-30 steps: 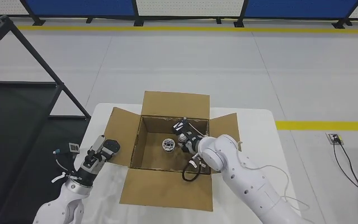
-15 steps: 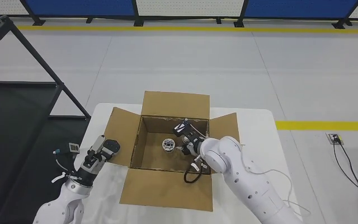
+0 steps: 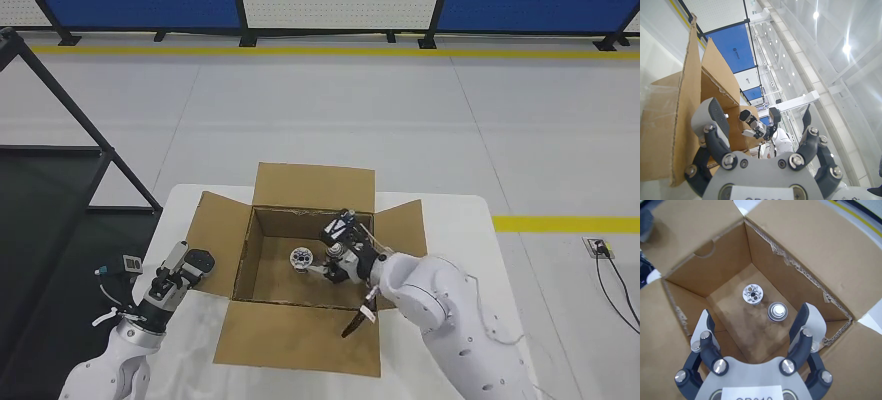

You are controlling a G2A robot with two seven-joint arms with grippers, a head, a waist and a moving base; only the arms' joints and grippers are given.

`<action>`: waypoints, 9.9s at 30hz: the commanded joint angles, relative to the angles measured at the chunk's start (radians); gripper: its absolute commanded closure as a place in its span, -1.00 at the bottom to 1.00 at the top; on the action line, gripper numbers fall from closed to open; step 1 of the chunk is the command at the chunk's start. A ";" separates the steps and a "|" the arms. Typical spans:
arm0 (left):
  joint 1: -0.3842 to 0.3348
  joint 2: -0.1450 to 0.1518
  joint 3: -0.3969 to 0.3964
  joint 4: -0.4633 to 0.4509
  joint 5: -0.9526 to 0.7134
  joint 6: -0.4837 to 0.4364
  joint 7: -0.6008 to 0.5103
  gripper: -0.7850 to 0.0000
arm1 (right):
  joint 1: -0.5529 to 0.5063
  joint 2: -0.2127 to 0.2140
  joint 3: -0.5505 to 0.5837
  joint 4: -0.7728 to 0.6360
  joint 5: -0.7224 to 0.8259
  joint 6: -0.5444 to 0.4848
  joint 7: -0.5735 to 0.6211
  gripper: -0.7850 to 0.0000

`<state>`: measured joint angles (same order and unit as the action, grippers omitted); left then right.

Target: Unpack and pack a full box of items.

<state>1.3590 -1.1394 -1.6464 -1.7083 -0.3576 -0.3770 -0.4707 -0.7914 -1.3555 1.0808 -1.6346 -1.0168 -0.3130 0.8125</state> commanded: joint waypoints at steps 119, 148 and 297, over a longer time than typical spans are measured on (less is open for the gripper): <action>-0.092 -0.020 0.162 -0.049 0.106 0.094 -0.019 -1.00 | 0.219 0.100 0.009 0.474 1.115 -0.160 0.277 -1.00; -0.222 -0.035 0.284 0.119 0.143 0.146 -0.046 -1.00 | 0.206 0.103 -0.076 0.464 1.039 -0.234 0.273 -1.00; -0.106 0.036 0.198 -0.032 0.050 0.100 -0.057 -1.00 | 0.453 0.065 0.009 0.868 1.315 -0.285 0.349 -1.00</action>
<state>1.2549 -1.1025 -1.4511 -1.7422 -0.3084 -0.2778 -0.5292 -0.3386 -1.2902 1.0900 -0.7661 0.2985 -0.5982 1.1616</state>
